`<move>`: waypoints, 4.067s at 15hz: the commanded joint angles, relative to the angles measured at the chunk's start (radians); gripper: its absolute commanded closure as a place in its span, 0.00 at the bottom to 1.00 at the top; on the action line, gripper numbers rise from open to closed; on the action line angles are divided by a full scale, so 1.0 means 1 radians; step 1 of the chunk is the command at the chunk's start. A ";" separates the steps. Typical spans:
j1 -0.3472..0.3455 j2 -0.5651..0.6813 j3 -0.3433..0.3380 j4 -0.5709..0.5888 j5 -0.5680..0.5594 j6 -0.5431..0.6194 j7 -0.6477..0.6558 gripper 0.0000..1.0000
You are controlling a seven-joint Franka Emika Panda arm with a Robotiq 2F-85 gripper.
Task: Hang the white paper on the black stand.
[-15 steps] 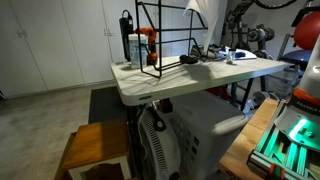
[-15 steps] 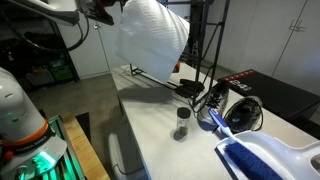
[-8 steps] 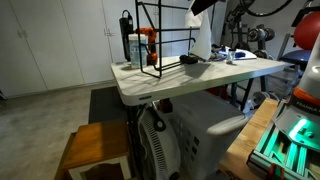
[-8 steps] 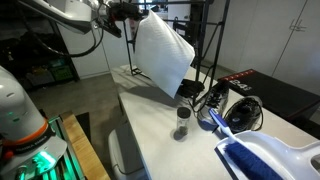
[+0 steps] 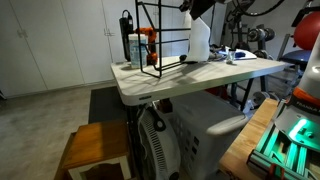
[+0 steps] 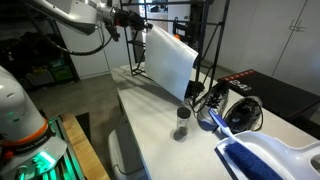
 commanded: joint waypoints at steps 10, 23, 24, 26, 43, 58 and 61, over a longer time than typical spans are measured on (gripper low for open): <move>-0.022 0.020 -0.035 0.044 0.139 0.234 -0.189 1.00; -0.052 0.126 -0.067 0.078 0.658 0.402 -0.851 1.00; -0.060 0.121 -0.061 0.083 0.688 0.396 -0.881 1.00; -0.080 0.109 -0.041 0.072 0.651 0.404 -0.839 0.99; -0.121 0.169 0.007 0.202 0.308 0.396 -0.767 1.00; -0.116 0.208 -0.029 0.220 0.204 0.521 -0.868 1.00; -0.123 0.223 -0.042 0.212 0.240 0.602 -0.949 1.00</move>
